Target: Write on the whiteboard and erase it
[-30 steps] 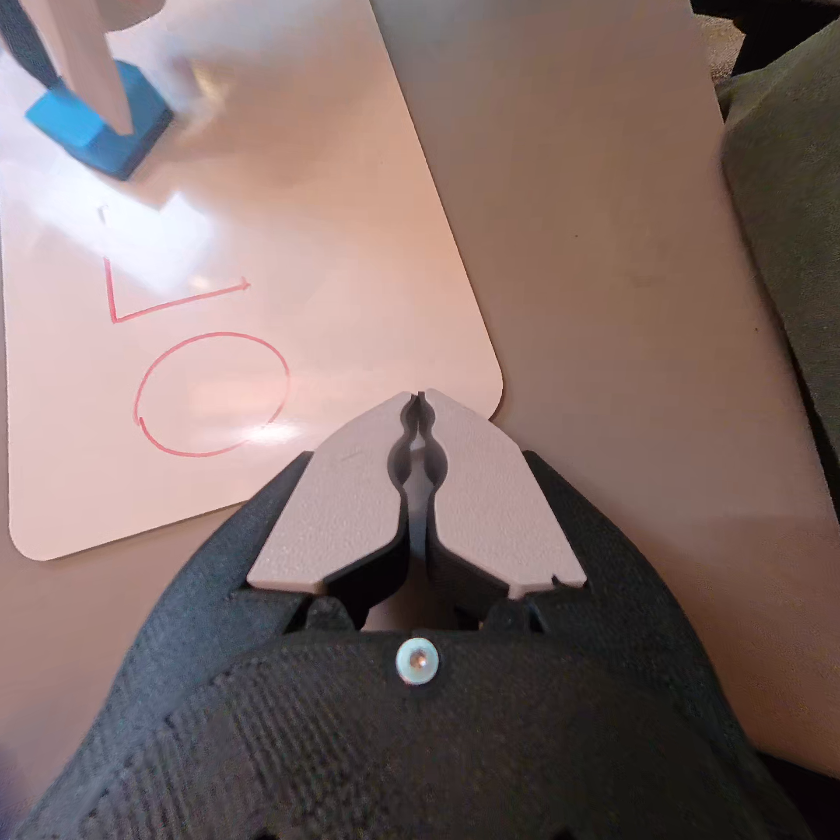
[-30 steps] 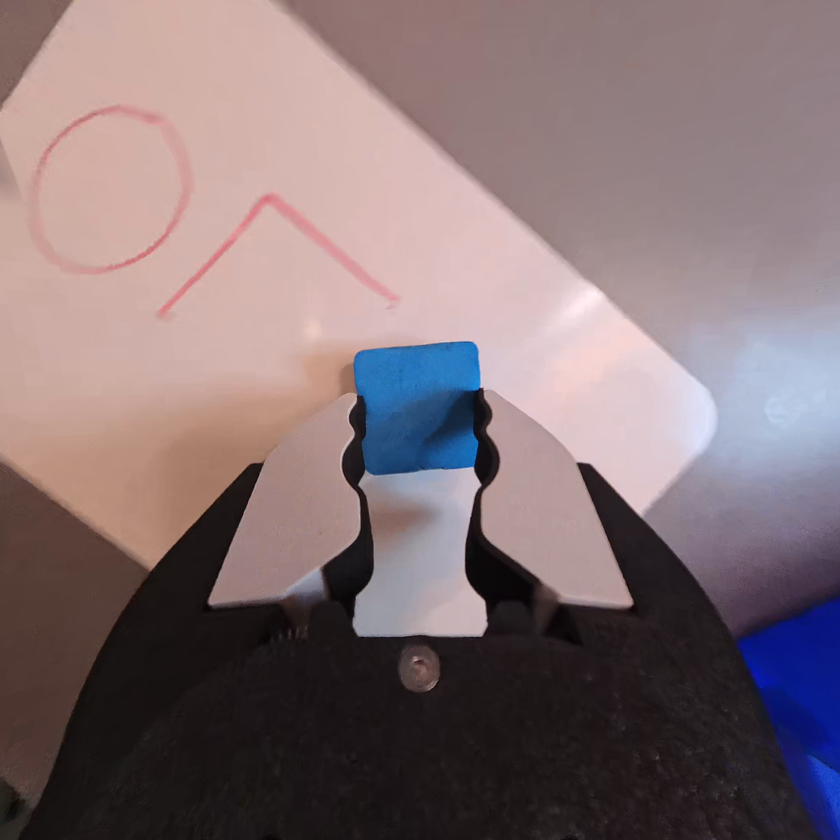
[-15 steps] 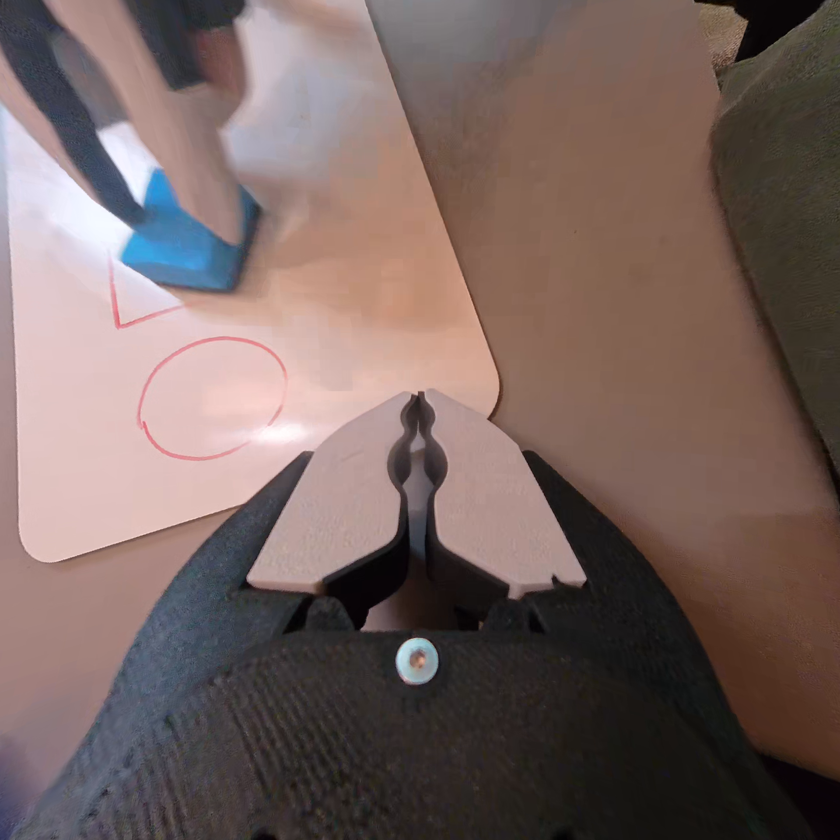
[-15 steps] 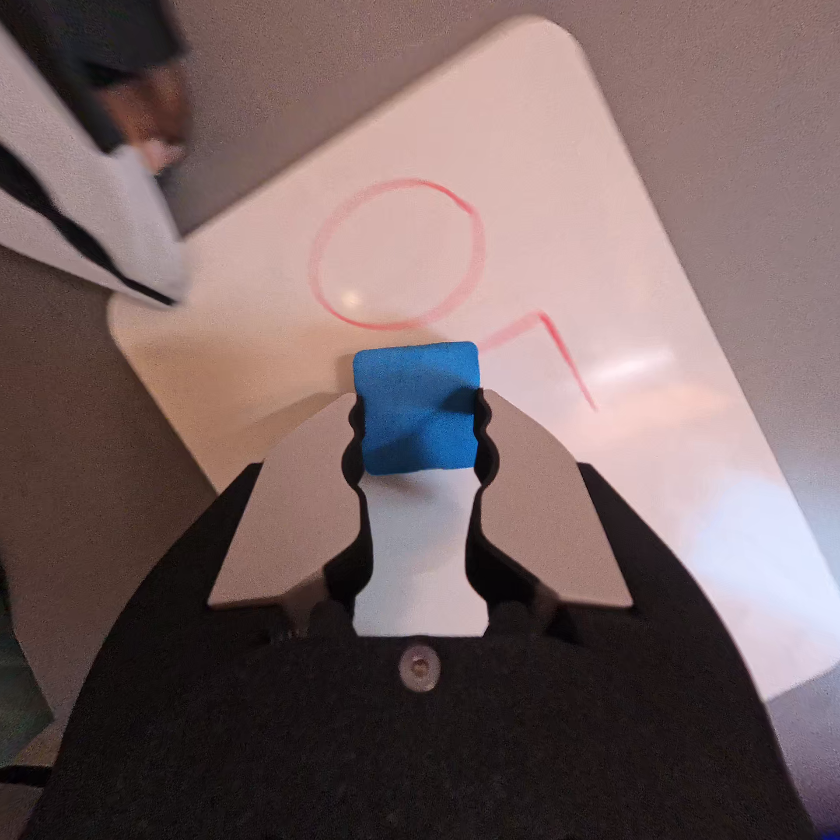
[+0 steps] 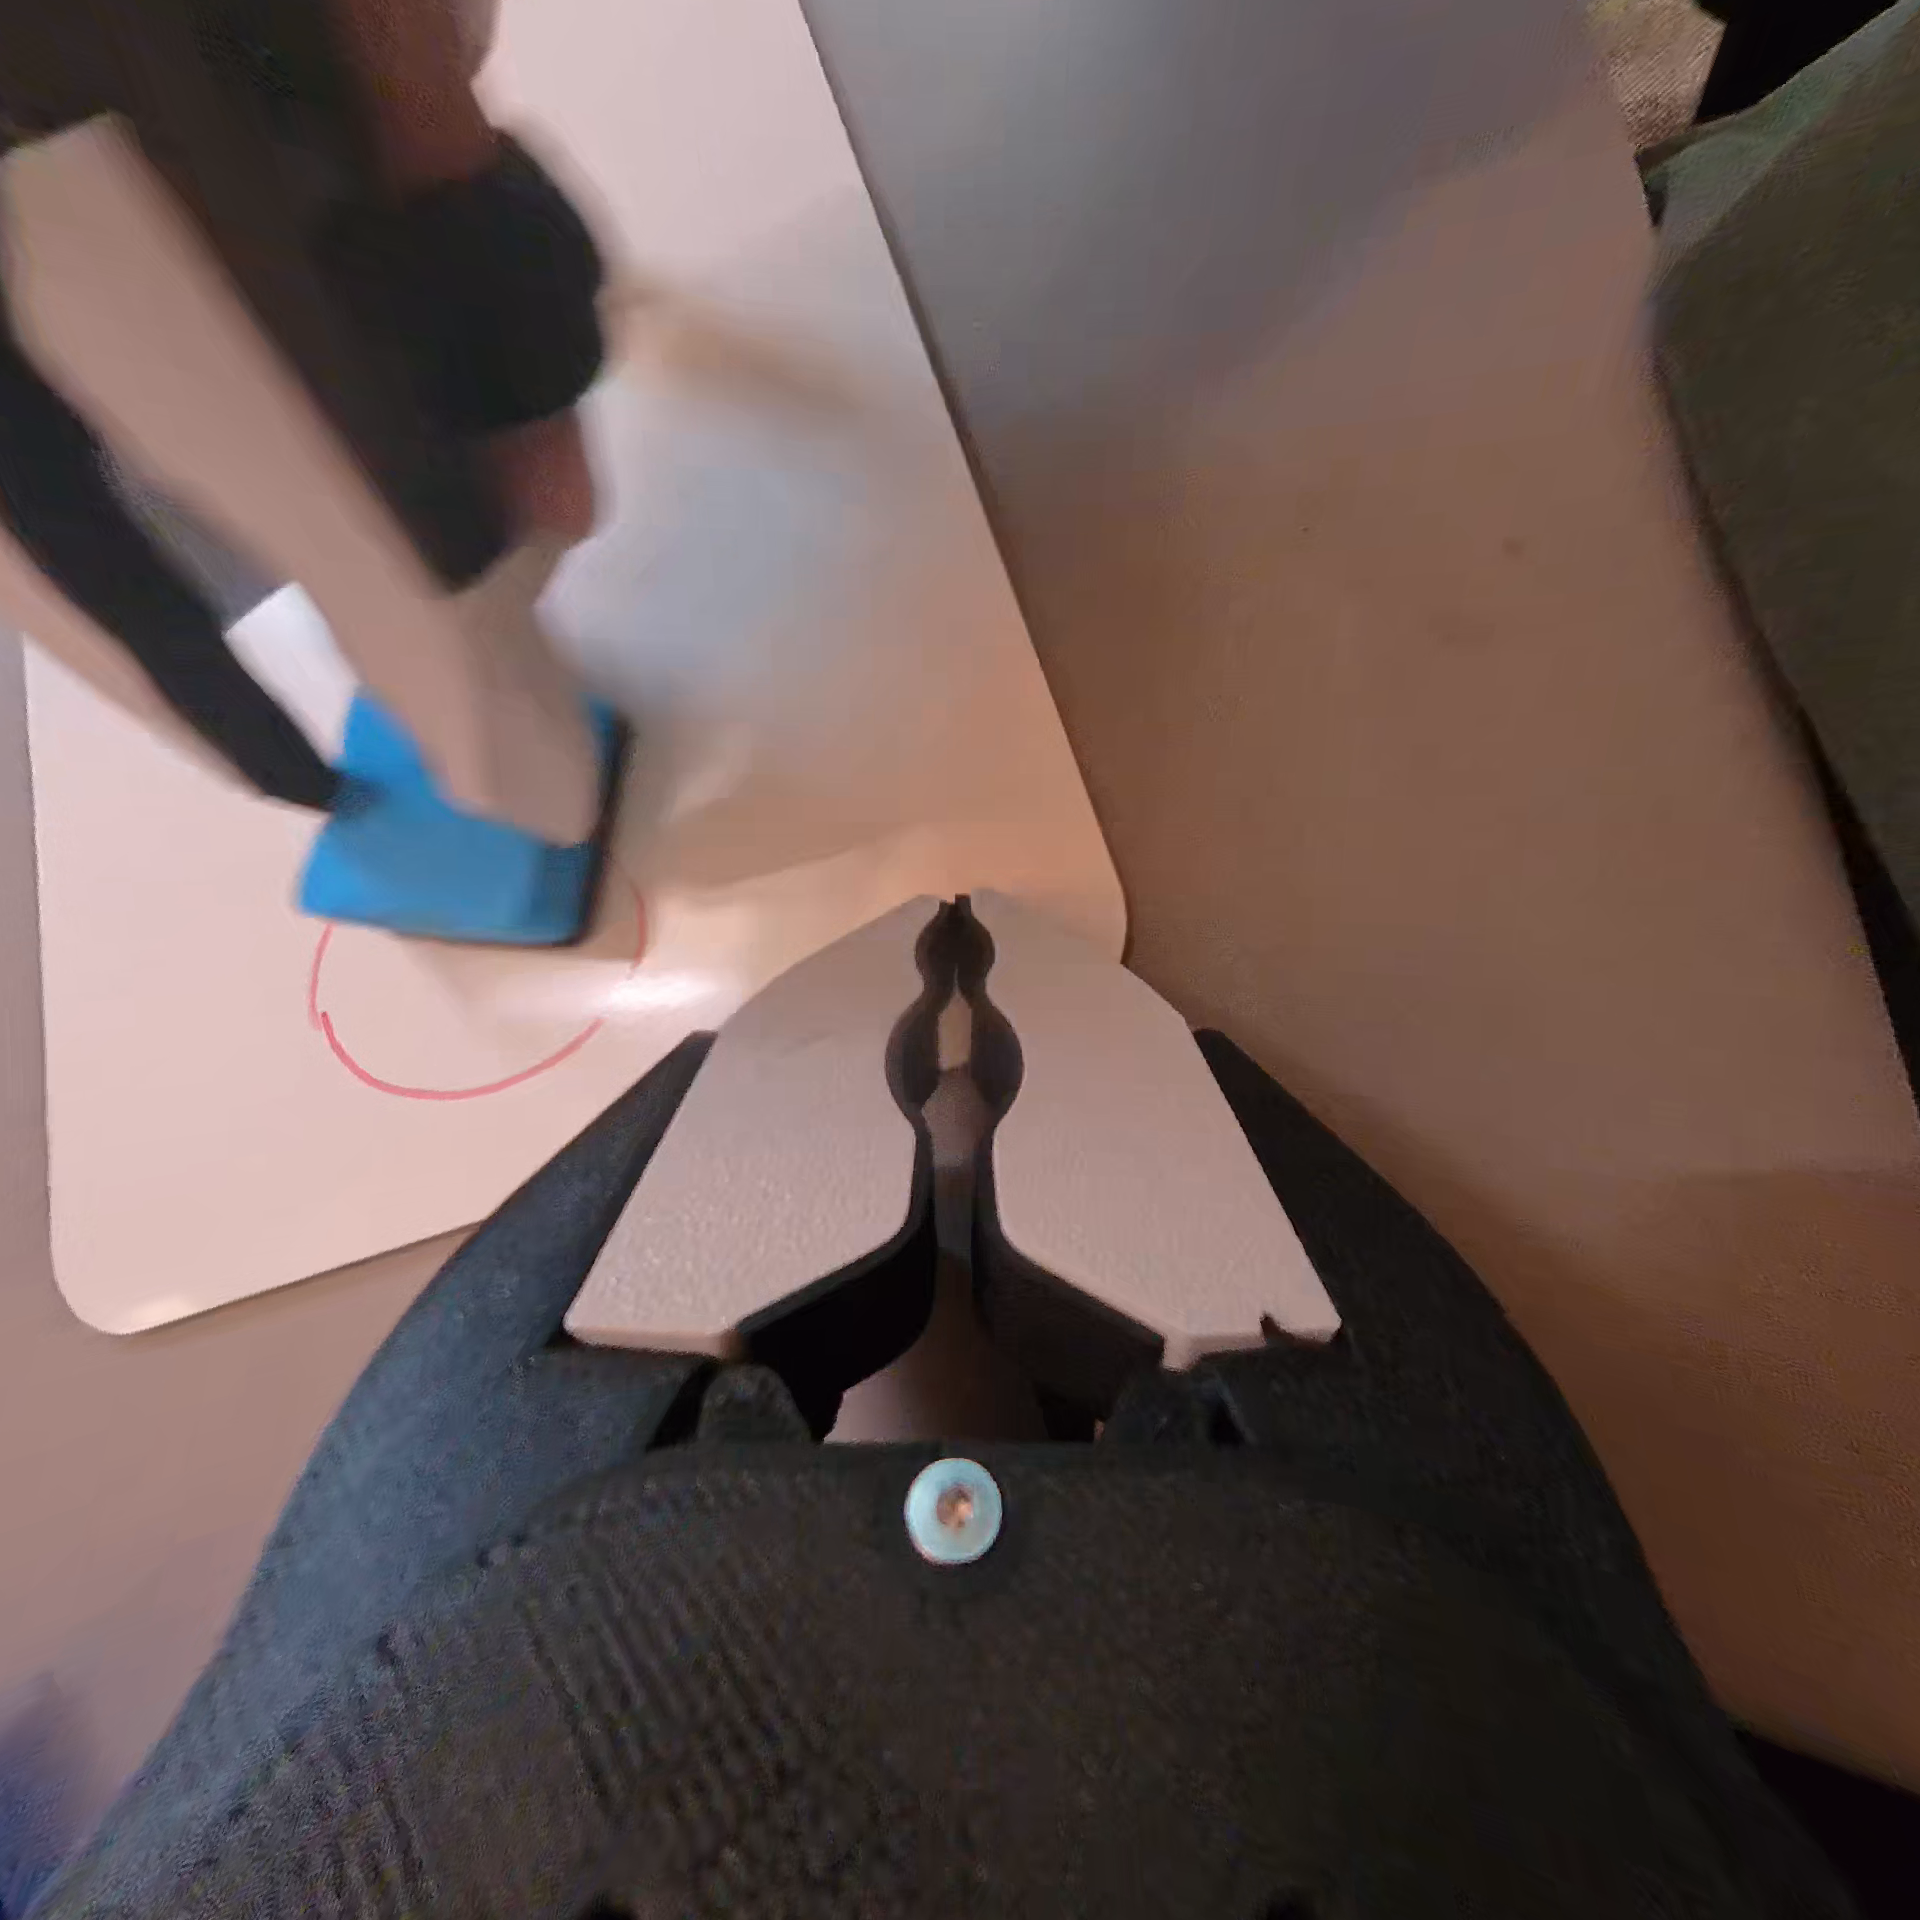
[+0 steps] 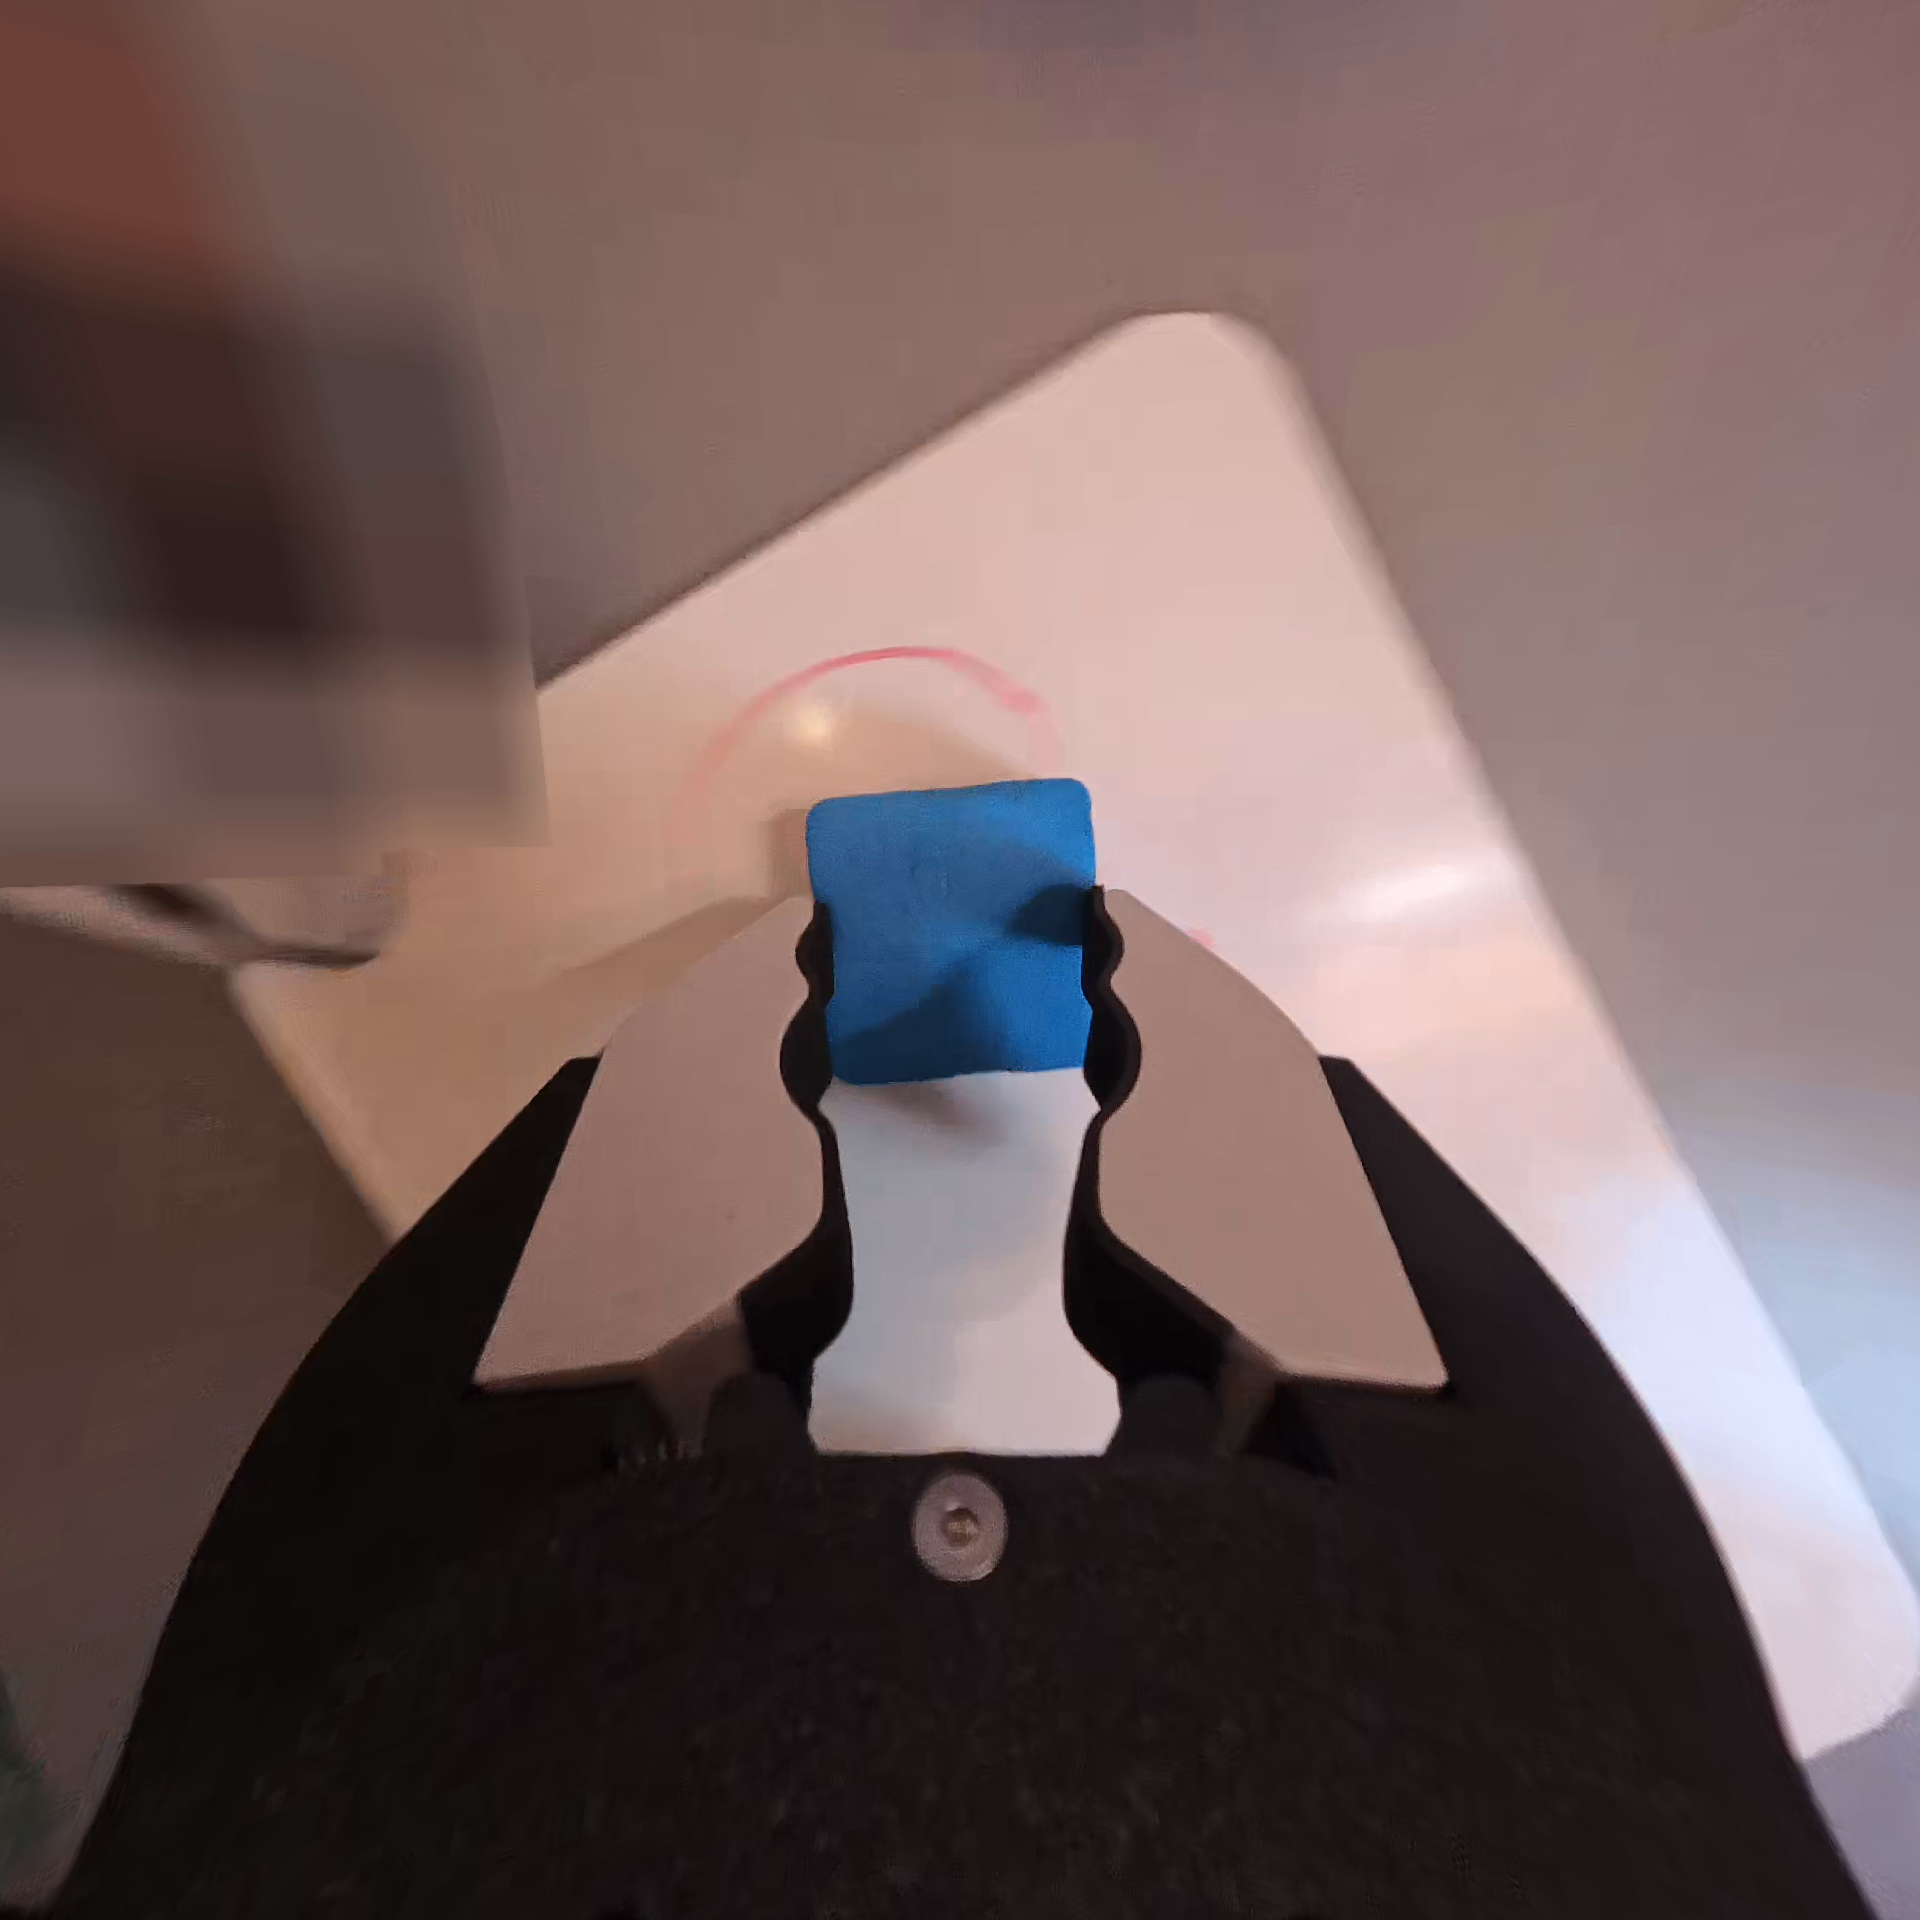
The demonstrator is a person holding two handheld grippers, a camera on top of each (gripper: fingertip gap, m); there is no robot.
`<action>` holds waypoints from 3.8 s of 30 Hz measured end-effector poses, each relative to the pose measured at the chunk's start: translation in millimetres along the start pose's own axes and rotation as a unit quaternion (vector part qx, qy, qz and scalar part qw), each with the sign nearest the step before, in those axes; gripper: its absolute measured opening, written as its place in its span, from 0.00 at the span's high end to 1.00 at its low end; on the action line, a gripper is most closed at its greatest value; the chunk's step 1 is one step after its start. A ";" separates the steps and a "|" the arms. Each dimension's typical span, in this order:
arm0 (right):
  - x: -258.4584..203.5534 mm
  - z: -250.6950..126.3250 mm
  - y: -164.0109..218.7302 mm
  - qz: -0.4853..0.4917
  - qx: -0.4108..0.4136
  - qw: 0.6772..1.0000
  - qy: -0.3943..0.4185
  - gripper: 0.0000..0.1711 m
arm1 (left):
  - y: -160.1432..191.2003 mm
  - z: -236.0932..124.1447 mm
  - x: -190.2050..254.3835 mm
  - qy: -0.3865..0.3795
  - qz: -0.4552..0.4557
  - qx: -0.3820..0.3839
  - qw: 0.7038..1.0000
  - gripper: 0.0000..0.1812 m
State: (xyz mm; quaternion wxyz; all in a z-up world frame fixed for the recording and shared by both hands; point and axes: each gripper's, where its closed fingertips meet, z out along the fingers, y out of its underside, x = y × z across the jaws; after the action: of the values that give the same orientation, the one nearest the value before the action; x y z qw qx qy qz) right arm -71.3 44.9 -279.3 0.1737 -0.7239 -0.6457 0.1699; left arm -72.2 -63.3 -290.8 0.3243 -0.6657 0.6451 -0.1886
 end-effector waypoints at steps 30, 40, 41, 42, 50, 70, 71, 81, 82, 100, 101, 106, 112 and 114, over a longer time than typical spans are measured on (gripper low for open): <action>-57.7 14.6 -24.6 -0.106 0.008 0.993 -0.043 0.73 | 1.1 -0.2 -4.5 -0.010 0.008 -0.002 1.000 1.00; -34.4 20.0 -35.3 -0.084 -0.002 0.996 -0.041 0.73 | 0.9 0.0 -4.7 -0.010 0.001 -0.001 1.000 1.00; -38.3 20.9 -37.0 -0.095 -0.006 0.994 -0.044 0.73 | 1.0 -0.3 -3.0 -0.002 -0.004 -0.002 1.000 1.00; -27.7 23.3 -41.9 -0.083 0.001 0.996 -0.042 0.73 | 1.2 -0.7 -2.3 0.001 -0.005 -0.002 1.000 1.00; 46.8 -4.1 5.0 0.061 0.057 0.995 0.048 0.73 | 3.1 -1.5 -5.6 -0.007 -0.002 -0.002 1.000 1.00; 91.1 -94.3 173.0 0.265 0.001 0.952 0.154 0.73 | 1.2 0.1 -4.9 -0.009 0.002 -0.001 1.000 1.00; 85.7 -95.4 175.6 0.260 -0.004 0.953 0.154 0.73 | 1.2 0.1 -4.9 -0.011 0.004 -0.002 1.000 1.00; 64.2 -22.6 41.5 0.121 0.013 0.990 0.077 0.73 | 0.5 0.6 -4.1 0.000 -0.002 0.003 1.000 1.00; 102.7 -29.9 53.7 0.159 0.013 0.982 0.100 0.73 | 0.5 0.6 -3.9 -0.001 -0.001 0.002 1.000 1.00; 120.0 -87.3 159.3 0.263 0.044 0.949 0.166 0.73 | 1.7 -0.6 -5.0 -0.023 0.024 -0.002 0.999 1.00; 100.5 -87.4 160.5 0.251 0.036 0.954 0.159 0.73 | 2.3 -0.9 -6.7 -0.030 0.027 -0.006 0.999 1.00; -60.7 -59.0 114.2 0.098 0.014 0.993 0.060 0.73 | 2.0 -0.7 -6.1 -0.020 0.016 -0.002 1.000 1.00; 46.6 -85.2 157.9 0.225 0.029 0.965 0.130 0.73 | 1.2 -0.9 -2.8 -0.028 0.034 -0.009 0.999 1.00; 100.9 -97.1 177.6 0.295 0.034 0.940 0.165 0.72 | 1.5 -1.2 -2.8 -0.029 0.034 -0.009 0.999 1.00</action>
State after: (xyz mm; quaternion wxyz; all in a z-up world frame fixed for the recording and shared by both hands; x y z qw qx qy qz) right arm 140.8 123.4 -279.4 0.2445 -0.8936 -0.3589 0.1136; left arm -74.3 -60.7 -290.5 0.3431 -0.6515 0.6593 -0.1523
